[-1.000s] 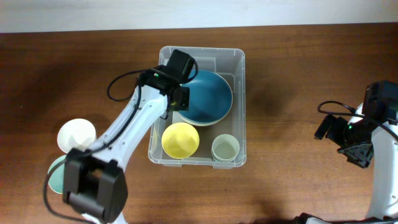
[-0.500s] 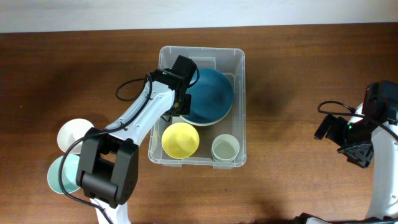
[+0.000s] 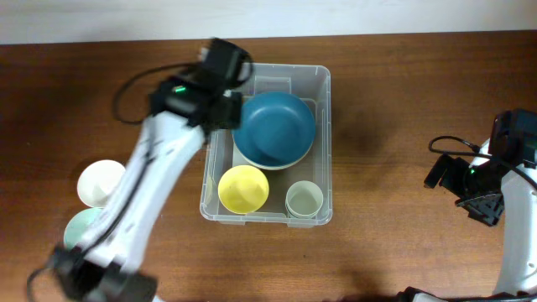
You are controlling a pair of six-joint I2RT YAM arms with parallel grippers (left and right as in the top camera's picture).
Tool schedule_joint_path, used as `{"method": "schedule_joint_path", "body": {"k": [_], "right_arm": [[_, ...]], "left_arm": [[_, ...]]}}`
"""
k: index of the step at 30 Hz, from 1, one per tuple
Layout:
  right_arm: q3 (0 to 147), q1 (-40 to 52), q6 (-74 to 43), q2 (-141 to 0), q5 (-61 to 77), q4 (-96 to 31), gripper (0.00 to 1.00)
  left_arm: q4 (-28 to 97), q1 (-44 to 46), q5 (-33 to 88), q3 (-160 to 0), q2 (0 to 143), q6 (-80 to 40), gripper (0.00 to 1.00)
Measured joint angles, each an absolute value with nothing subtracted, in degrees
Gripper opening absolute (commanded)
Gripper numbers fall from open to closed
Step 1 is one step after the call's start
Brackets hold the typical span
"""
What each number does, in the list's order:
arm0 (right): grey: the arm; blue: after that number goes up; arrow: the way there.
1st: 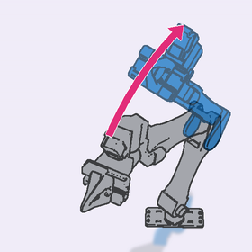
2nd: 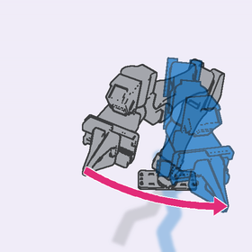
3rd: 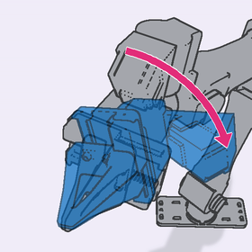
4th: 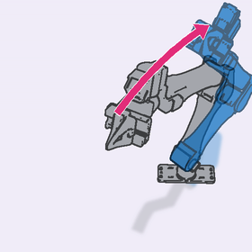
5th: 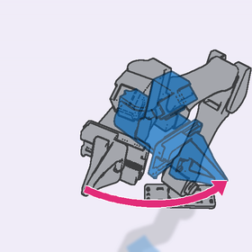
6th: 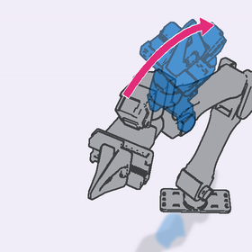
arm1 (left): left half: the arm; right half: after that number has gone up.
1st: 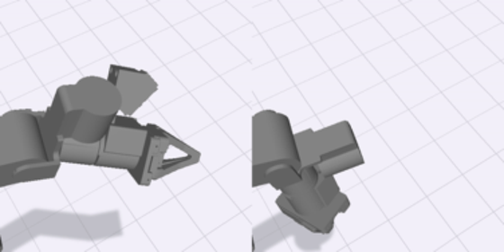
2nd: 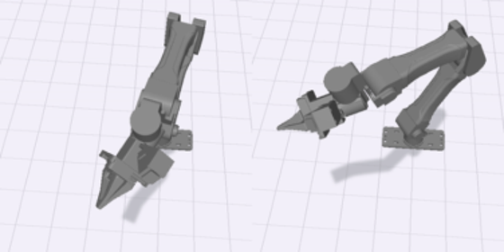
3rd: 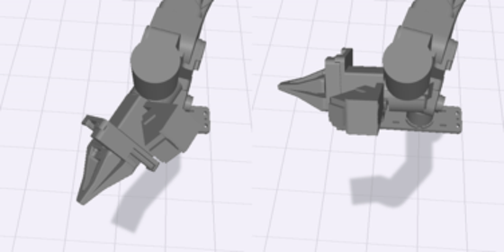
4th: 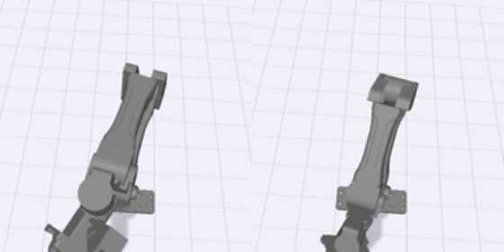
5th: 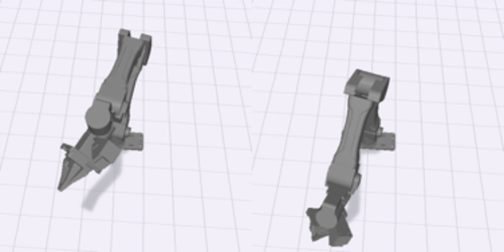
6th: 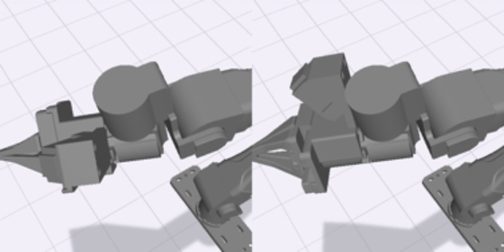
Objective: Pack container
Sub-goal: 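Move the left gripper to the white bowl and grasp its rim, then stack the white bowl into the yellow bowl, release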
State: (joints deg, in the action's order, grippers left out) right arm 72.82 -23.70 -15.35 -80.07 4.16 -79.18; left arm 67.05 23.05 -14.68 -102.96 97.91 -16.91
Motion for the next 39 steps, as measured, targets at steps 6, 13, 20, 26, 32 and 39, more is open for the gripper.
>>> {"method": "schedule_joint_path", "body": {"k": [6,13,20,26,32,39], "right_arm": [[72.8,-23.7,-15.2,-80.1,4.1,-79.2,0.99],[72.8,-23.7,-15.2,-80.1,4.2,-79.2,0.99],[72.8,-23.7,-15.2,-80.1,4.2,-79.2,0.99],[72.8,-23.7,-15.2,-80.1,4.2,-79.2,0.99],[72.8,-23.7,-15.2,-80.1,4.2,-79.2,0.99],[72.8,-23.7,-15.2,-80.1,4.2,-79.2,0.99]], "left_arm": [[74.9,6.8,-17.6,-103.2,92.5,-16.9,0.61],[63.6,-12.3,-10.5,-89.0,92.9,-17.0,0.61],[58.8,-16.7,-7.0,-79.7,100.1,-16.9,0.61],[55.6,-16.5,-5.8,-79.5,107.9,-16.9,0.61],[53.6,-16.5,-5.8,-79.5,113.0,-16.9,0.47],[50.9,-16.5,-5.8,-79.4,113.9,-16.9,0.06]]}}
